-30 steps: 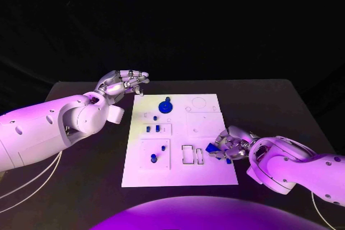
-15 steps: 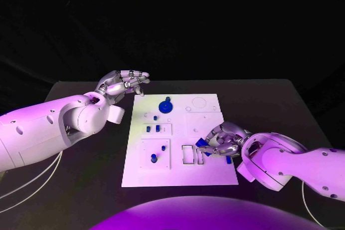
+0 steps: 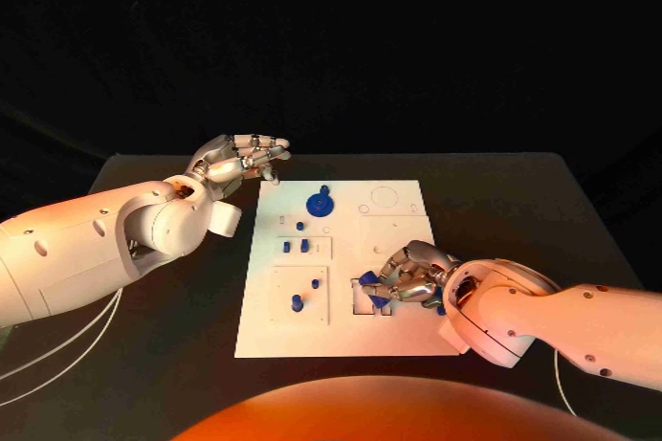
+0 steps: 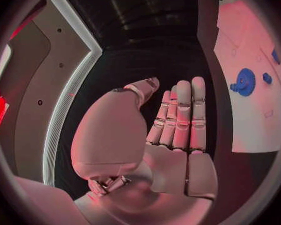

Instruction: Assemble the parts on the task board

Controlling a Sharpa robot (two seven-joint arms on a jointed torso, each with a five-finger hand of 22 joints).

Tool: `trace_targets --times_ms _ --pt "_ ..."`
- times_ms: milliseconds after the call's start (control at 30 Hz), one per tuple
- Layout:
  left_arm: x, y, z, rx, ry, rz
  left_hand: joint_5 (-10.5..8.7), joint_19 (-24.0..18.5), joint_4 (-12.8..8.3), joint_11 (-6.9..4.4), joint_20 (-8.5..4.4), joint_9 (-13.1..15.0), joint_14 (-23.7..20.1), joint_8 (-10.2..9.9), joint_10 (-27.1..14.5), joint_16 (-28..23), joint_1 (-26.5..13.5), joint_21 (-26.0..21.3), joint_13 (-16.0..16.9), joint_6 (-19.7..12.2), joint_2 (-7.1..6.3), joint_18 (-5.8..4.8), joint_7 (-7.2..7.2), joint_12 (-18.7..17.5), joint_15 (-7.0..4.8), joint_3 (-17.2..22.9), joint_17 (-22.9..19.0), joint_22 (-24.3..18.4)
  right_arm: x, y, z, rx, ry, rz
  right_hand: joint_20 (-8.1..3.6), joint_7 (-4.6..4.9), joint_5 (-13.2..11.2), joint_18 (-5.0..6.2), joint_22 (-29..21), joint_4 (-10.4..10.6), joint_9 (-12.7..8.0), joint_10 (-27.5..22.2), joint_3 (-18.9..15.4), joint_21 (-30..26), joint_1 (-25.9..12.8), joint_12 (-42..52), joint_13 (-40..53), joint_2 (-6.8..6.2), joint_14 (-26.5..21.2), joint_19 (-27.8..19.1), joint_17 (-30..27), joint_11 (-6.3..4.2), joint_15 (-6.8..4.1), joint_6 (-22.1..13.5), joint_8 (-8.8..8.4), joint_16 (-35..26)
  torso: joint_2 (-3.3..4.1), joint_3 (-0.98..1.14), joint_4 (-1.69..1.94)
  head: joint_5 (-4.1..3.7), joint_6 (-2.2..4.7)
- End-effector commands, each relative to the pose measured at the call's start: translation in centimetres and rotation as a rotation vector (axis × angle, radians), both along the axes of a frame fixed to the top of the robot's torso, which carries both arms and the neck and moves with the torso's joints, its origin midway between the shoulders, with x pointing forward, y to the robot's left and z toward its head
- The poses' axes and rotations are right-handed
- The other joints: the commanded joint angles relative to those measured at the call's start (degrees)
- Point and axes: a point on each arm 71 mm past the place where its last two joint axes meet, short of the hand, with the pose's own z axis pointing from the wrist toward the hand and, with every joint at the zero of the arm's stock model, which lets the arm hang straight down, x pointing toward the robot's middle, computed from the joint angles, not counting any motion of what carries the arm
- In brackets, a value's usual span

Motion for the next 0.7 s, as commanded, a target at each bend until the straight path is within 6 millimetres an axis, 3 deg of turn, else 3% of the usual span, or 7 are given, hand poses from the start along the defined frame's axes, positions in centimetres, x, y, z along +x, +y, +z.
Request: trace_targets --times_ms 33,533,700 --pt "-0.09 -0.26 0.11 -0.015 0.000 -0.018 0.00 0.47 0.01 -0.04 -0.04 0.08 -0.48 -0.05 -0.46 -0.30 0.55 -0.39 0.06 -0.25 -0.06 0.33 0.14 0.29 0.05 -0.25 -0.07 -0.09 -0.03 0.31 -0.13 -0.032 -0.010 0.040 -0.14 -3.27 -0.13 -0.59 6.57 -0.02 5.52 5.59 -0.41 0.27 -0.59 -0.15 14.45 -0.01 5.59 0.17 12.14 -0.26 -0.44 4.85 0.21 0.26 -0.02 0.01 -0.07 0.12 0.01" --pt "-0.14 -0.21 0.13 -0.015 0.001 -0.019 0.00 0.47 0.01 -0.04 -0.04 0.08 -0.48 -0.05 -0.46 -0.30 0.55 -0.39 0.06 -0.25 -0.06 0.33 0.14 0.29 0.05 -0.25 -0.07 -0.09 0.37 0.78 -0.29 -0.062 -0.042 0.048 -0.25 -3.41 -0.08 -0.62 6.72 0.07 5.93 5.56 -2.36 0.35 -2.11 -0.24 14.39 -0.10 5.60 0.27 12.24 -0.39 -0.54 5.10 0.40 0.28 -0.01 -0.03 -0.02 0.27 0.01" --pt "-0.16 -0.16 0.14 -0.014 0.001 -0.018 0.00 0.53 0.04 -0.04 -0.04 0.12 -0.51 -0.06 -0.53 -0.30 0.63 -0.50 0.06 -0.27 -0.08 0.33 0.14 0.38 0.06 -0.35 -0.11 -0.17 0.46 0.87 -0.39 -0.077 -0.042 0.057 -0.33 -3.55 0.08 -0.59 6.75 0.21 6.34 5.52 -7.65 0.01 -3.92 -0.37 14.33 0.65 5.58 0.24 12.12 -0.52 -0.64 5.18 0.43 0.23 -0.03 -0.04 -0.07 0.42 0.01"
